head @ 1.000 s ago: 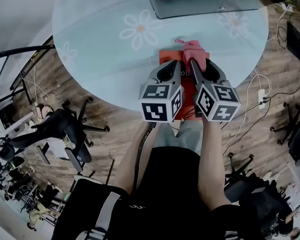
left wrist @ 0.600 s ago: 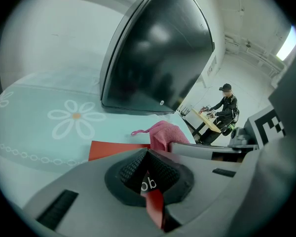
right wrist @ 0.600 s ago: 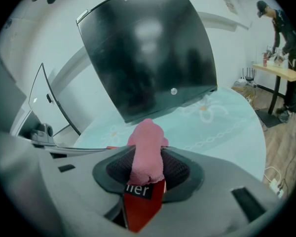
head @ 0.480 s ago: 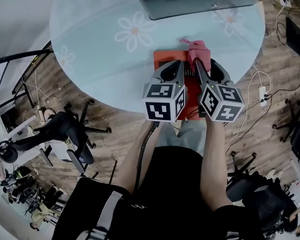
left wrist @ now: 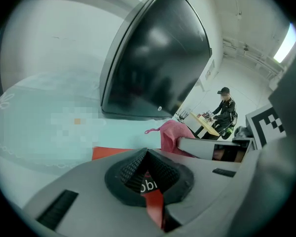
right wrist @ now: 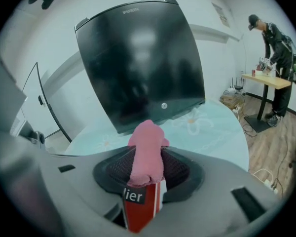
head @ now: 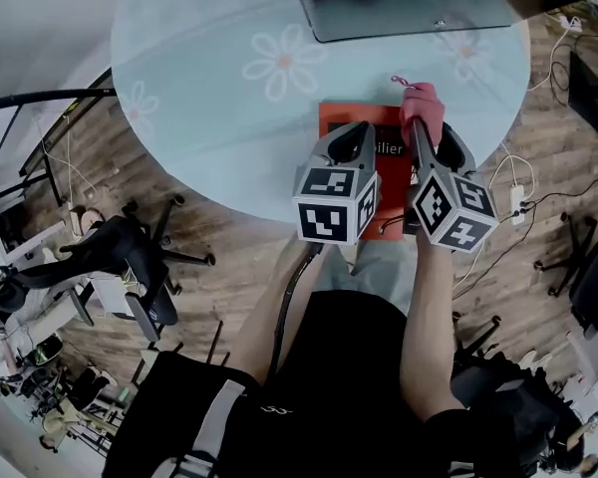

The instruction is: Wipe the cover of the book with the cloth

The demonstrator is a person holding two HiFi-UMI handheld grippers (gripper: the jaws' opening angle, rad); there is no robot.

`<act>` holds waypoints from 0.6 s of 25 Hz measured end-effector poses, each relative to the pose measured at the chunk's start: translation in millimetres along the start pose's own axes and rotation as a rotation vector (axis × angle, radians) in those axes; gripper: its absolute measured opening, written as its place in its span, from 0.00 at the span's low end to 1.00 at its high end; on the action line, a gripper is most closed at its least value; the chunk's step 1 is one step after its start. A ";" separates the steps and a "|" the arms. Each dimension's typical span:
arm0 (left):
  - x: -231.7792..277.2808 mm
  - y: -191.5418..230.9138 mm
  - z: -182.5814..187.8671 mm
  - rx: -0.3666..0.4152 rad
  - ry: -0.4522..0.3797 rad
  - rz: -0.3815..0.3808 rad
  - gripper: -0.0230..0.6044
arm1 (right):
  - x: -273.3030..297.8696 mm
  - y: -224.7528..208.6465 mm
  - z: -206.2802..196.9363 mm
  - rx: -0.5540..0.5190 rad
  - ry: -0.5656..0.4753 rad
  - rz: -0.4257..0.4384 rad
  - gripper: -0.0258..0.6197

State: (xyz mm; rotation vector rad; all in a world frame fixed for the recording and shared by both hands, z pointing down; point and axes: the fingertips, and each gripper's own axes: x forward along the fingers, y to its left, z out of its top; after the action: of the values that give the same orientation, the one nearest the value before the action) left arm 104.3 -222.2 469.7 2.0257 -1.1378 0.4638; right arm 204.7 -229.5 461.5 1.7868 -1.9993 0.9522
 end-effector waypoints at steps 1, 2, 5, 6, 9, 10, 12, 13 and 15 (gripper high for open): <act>-4.1 5.1 1.2 -0.006 -0.007 0.007 0.06 | 0.2 6.8 2.9 -0.004 -0.007 0.012 0.28; -8.8 11.6 2.1 -0.013 -0.014 0.016 0.06 | 0.9 14.6 4.5 -0.010 -0.010 0.024 0.28; -24.7 35.4 3.6 -0.042 -0.037 0.051 0.06 | 5.2 43.1 3.1 -0.034 -0.006 0.068 0.28; -30.4 43.3 3.4 -0.053 -0.044 0.063 0.06 | 6.6 53.2 0.8 -0.044 -0.001 0.083 0.28; -45.9 64.2 1.7 -0.083 -0.059 0.093 0.06 | 10.2 82.1 -7.9 -0.075 0.022 0.127 0.28; -50.2 70.2 0.6 -0.092 -0.062 0.101 0.06 | 11.1 91.0 -11.1 -0.083 0.030 0.141 0.28; -57.3 80.4 -3.8 -0.110 -0.066 0.111 0.06 | 11.7 106.9 -18.6 -0.096 0.044 0.165 0.28; -59.9 84.5 -6.9 -0.119 -0.066 0.113 0.06 | 11.8 113.5 -22.7 -0.102 0.051 0.174 0.28; -63.0 90.8 -14.7 -0.138 -0.062 0.115 0.06 | 11.9 123.6 -31.9 -0.114 0.069 0.188 0.28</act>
State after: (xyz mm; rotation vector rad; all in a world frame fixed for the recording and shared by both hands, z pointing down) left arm -5.3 -204.4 479.5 1.8735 -1.2940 0.3704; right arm 77.1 -216.9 458.1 1.5074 -2.1607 0.9192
